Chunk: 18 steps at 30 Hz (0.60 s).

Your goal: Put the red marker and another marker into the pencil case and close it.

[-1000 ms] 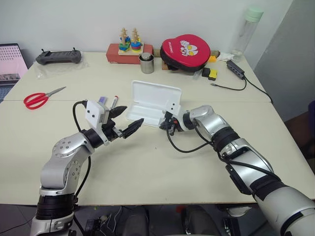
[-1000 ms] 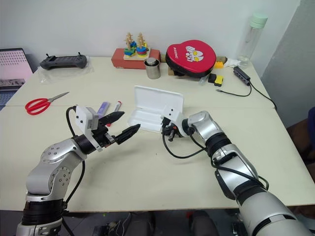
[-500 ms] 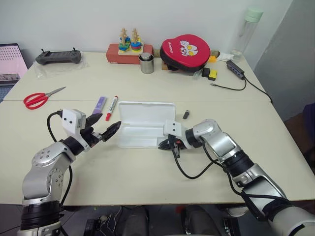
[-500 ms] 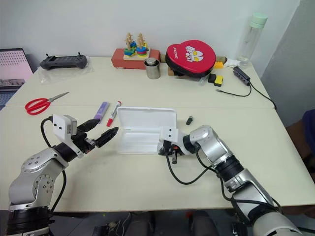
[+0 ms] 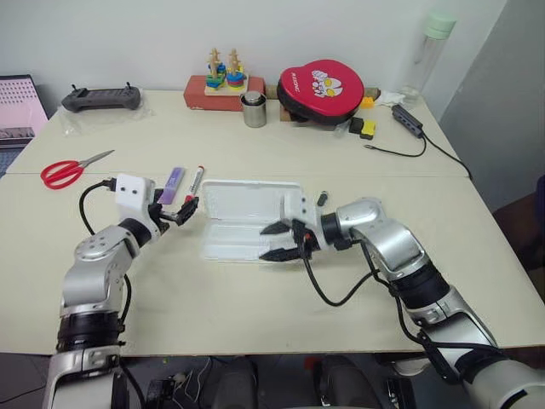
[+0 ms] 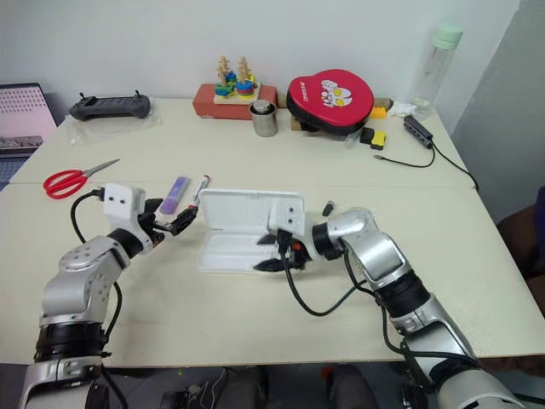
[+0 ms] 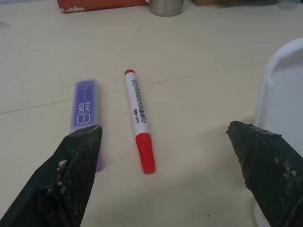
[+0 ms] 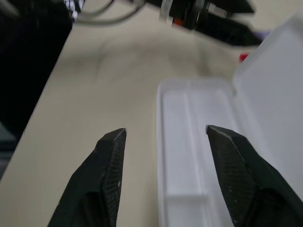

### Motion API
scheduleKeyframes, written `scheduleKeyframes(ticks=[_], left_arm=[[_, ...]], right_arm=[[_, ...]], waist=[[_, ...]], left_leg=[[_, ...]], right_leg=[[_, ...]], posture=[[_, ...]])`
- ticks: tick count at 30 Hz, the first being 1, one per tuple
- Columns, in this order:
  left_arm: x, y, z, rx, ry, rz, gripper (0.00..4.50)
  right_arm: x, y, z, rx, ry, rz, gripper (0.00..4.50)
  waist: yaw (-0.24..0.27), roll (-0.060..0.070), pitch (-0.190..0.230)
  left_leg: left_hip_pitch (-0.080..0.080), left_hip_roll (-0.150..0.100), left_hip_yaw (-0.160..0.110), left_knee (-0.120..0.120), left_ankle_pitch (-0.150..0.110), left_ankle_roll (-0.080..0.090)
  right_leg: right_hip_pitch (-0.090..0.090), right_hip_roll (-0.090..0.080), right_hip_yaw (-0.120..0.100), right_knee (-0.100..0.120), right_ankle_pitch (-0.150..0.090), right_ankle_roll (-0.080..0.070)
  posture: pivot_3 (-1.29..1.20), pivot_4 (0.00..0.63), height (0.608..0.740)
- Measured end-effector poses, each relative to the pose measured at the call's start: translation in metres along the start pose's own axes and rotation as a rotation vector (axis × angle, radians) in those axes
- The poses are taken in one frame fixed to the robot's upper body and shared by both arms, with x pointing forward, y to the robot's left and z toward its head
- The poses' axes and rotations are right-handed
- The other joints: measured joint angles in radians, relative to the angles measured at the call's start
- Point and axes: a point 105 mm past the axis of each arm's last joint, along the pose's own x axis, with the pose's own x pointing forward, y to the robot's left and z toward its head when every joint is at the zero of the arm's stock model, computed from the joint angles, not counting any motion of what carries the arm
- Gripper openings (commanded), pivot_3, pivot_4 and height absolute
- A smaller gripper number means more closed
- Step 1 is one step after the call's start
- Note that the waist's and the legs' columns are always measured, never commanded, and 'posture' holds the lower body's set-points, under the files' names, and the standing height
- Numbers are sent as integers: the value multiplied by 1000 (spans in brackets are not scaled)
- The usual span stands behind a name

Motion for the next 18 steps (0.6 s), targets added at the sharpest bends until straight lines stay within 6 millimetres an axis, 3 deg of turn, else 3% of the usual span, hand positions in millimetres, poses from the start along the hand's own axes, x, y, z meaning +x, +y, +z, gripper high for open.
scheduleKeyframes(ticks=[2,3,5,10,13,18], left_arm=[[9,-1,0,12,23,14,4500],[12,0,-1,14,34,21,4500],[17,4,-8,1,69,42,4500],[32,2,-15,-6,139,52,4500],[38,-2,-17,-13,166,42,4067],[43,-9,-23,-16,193,13,2960]], right_arm=[[-4,-7,36,-48,-102,-46,4098],[-6,-9,48,-64,-133,-64,4368],[-12,-17,60,-79,-165,-117,4483],[-21,-46,69,-42,-193,-276,4483],[-28,-62,70,-29,-194,-362,4500],[-31,-72,59,6,-170,-422,4500]], waist=[[0,0,0],[0,0,0],[0,0,0],[2,0,0],[1,0,0],[0,0,0]], left_leg=[[0,0,0,0,0,0],[0,0,0,0,0,0],[0,0,0,0,0,0],[-1,0,0,0,0,0],[-1,0,0,0,0,0],[-1,0,0,-2,0,0]], right_leg=[[0,0,0,0,0,0],[0,0,0,0,0,0],[0,0,0,0,0,0],[0,0,-1,0,0,0],[0,0,0,0,0,0],[-1,0,-1,0,0,0]], posture=[[0,150,740],[0,150,740],[0,150,740],[0,150,740],[0,150,740],[0,150,740]])
